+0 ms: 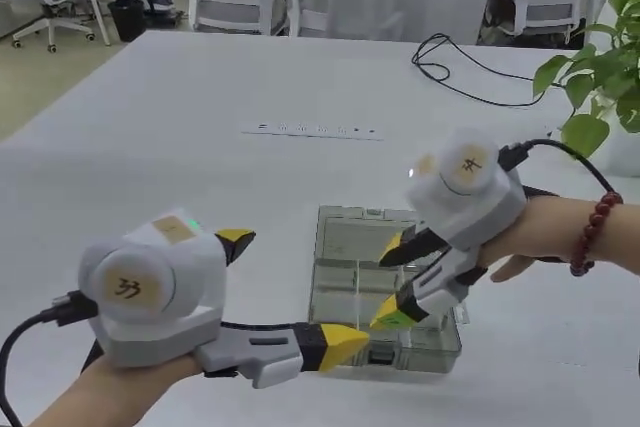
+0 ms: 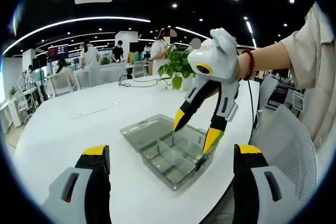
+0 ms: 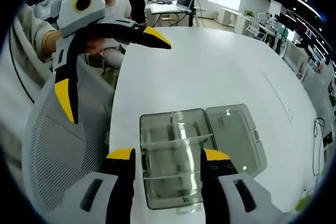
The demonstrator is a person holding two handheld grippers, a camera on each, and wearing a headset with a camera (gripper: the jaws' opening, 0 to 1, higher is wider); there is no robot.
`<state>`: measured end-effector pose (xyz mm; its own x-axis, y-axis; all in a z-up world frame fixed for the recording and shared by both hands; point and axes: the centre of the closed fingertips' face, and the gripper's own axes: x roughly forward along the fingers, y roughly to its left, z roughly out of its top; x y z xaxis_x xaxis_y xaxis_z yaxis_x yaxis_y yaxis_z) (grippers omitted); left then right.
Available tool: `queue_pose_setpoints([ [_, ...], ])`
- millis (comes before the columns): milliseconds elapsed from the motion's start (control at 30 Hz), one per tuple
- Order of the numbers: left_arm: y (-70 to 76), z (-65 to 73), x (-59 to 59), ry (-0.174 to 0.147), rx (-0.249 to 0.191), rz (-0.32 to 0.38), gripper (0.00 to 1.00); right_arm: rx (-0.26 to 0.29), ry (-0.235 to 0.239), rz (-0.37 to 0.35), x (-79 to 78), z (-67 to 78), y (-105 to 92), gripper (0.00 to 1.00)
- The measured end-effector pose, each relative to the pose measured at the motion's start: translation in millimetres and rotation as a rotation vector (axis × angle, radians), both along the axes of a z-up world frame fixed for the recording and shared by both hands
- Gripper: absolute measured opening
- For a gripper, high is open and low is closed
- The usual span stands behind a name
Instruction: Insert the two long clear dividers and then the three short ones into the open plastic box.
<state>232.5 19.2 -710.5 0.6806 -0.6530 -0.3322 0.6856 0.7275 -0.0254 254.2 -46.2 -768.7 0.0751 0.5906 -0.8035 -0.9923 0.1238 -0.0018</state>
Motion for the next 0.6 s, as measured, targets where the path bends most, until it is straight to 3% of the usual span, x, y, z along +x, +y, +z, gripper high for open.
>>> queue_pose_setpoints([
  [333,-3.1,-0.7,-3.2,0.010,0.019,-0.012,1.00,0.018,-0.014,-0.057,3.7,0.9,-37.4,0.56],
  [500,-4.0,-2.9,-4.7,0.012,0.027,-0.021,0.99,0.001,-0.010,-0.095,7.6,-6.7,-62.2,0.56],
  [600,-5.3,-6.9,-5.8,0.028,0.038,-0.031,0.95,-0.006,-0.006,-0.116,10.7,-11.8,-76.0,0.55],
])
